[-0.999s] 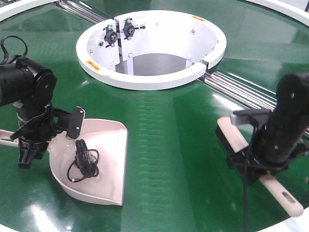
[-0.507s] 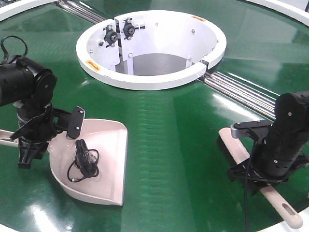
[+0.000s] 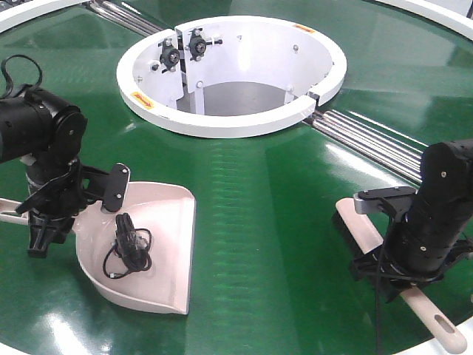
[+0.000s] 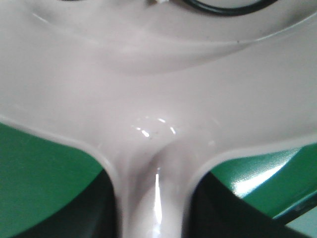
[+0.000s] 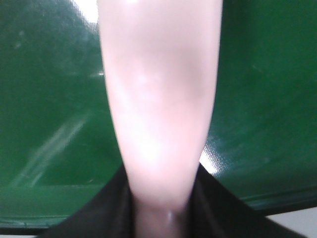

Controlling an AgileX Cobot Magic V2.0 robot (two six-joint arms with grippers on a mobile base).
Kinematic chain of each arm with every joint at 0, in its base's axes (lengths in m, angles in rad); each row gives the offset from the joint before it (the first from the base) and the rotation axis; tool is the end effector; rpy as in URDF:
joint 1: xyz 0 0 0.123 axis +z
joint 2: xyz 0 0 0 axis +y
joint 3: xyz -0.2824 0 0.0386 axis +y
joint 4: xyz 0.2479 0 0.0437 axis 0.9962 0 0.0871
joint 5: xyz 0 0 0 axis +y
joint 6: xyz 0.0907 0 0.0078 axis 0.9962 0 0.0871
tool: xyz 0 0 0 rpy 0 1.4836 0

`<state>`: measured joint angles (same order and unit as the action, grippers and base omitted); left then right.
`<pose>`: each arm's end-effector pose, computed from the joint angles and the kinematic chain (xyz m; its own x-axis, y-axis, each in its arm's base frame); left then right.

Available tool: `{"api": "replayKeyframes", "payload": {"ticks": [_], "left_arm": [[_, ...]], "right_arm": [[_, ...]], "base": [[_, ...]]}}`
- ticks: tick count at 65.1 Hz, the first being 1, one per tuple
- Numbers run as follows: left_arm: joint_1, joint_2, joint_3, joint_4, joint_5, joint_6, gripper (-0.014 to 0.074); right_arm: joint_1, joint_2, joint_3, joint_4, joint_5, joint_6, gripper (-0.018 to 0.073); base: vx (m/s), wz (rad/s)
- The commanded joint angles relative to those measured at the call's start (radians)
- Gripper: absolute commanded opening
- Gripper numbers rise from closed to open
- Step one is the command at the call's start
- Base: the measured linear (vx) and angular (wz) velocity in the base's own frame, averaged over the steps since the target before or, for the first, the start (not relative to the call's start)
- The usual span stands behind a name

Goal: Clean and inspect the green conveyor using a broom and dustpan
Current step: 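Carry the brush back and lower it onto the belt with the right gripper, then open the right gripper to release the brush and lift away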

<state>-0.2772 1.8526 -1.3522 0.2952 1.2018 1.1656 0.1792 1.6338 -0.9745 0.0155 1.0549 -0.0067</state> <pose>0.3448 -0.0724 0.2154 -0.0212 0.9632 0.2679 0.9987 0.0077 0.0513 0.2692 0.0500 0.1942 -0.9826 -0.1770 0.0561 -0.1766 0.9842 0.0134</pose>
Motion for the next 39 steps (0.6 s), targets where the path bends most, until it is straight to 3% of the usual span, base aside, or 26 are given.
{"api": "replayKeyframes", "payload": {"ticks": [1, 28, 39], "left_arm": [[-0.007, -0.045, -0.028, 0.011, 0.028, -0.001, -0.0006], [-0.003, -0.045, -0.028, -0.005, 0.014, -0.021, -0.0001], [-0.003, -0.045, -0.028, -0.016, 0.023, -0.029, 0.0039]], "right_arm": [[-0.007, -0.039, -0.02, -0.004, 0.018, -0.005, 0.0107], [-0.007, -0.039, -0.02, -0.004, 0.015, -0.005, 0.013], [-0.007, -0.039, -0.02, -0.004, 0.011, -0.005, 0.0188]], "base": [[0.0, 0.0], [0.0, 0.0], [0.0, 0.0]]}}
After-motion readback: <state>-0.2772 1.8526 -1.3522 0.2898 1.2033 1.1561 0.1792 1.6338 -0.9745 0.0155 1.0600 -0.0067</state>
